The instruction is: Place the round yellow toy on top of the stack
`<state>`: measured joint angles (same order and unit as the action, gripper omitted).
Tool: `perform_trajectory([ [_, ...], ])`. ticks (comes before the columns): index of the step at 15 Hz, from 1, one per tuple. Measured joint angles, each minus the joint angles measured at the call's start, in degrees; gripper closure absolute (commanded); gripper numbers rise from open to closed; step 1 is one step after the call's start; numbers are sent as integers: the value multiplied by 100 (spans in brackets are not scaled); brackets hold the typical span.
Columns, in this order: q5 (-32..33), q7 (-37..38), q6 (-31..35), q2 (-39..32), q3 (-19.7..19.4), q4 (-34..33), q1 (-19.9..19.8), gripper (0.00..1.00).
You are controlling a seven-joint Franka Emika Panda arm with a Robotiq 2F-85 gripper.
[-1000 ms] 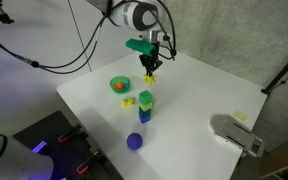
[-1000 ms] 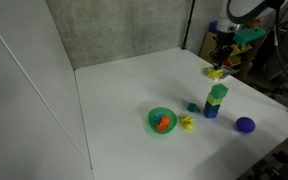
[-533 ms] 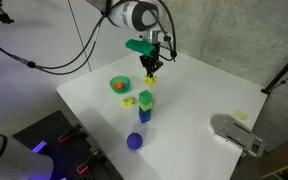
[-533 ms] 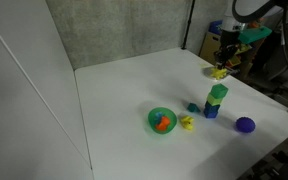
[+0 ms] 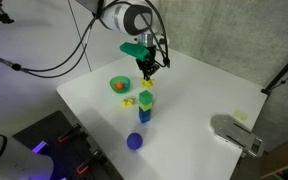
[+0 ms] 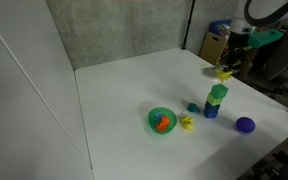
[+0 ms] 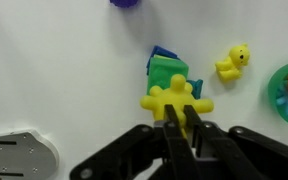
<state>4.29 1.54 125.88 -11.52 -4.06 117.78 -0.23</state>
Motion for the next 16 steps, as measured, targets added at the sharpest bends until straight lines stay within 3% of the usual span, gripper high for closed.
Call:
perform_trajectory([
  [7,2,184,492,20,-84,385,-34,95],
  [16,4,311,521,26,-91,554,-34,95],
])
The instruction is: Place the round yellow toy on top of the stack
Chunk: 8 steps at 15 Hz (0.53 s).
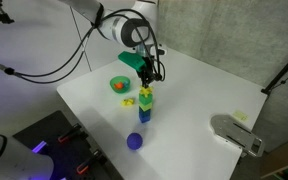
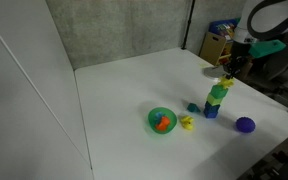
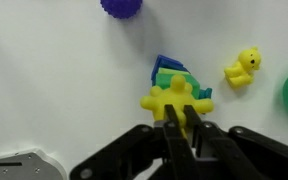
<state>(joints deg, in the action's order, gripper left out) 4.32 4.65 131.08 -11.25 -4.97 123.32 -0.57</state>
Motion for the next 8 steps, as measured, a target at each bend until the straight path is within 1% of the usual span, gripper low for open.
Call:
perform_trajectory([
  [8,2,9,0,0,0,58,0,95],
])
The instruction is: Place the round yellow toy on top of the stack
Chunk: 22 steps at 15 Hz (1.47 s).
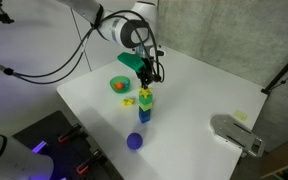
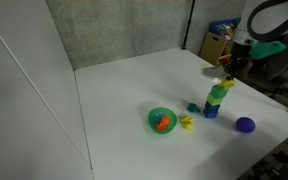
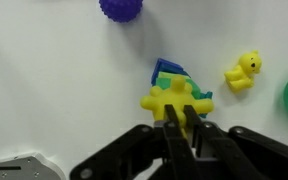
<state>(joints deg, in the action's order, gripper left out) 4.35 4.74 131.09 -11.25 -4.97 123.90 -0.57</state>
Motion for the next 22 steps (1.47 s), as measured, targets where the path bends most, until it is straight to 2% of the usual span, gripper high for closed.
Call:
perform_trajectory([
  [2,0,0,0,0,0,26,0,94],
  [3,0,0,1,0,0,37,0,75],
  [4,0,0,1,0,0,45,0,60],
  [5,0,0,2,0,0,51,0,54],
  [10,0,0,4,8,0,55,0,12],
  [12,0,0,4,22,0,57,0,1],
  [22,0,-90,-97,332,9,77,0,0],
])
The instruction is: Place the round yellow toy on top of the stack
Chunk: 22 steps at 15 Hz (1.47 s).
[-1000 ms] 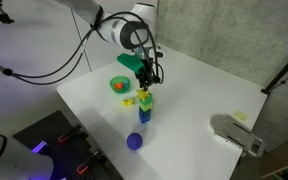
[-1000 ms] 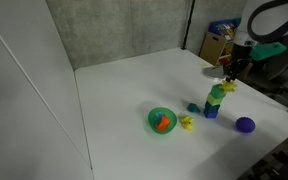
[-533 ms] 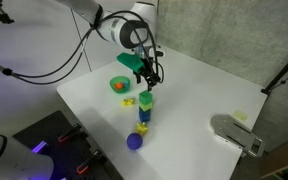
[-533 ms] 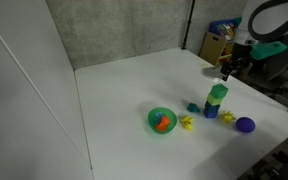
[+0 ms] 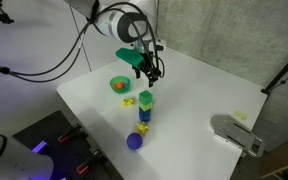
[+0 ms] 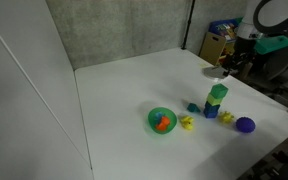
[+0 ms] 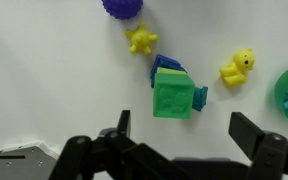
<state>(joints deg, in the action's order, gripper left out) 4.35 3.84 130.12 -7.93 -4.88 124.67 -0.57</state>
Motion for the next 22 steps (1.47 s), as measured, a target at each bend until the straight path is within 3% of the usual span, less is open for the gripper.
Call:
perform_trajectory([
  [16,-58,-347,-2155,2016,433,174,100,0],
  [22,-517,-673,-2533,2697,444,415,151,0],
])
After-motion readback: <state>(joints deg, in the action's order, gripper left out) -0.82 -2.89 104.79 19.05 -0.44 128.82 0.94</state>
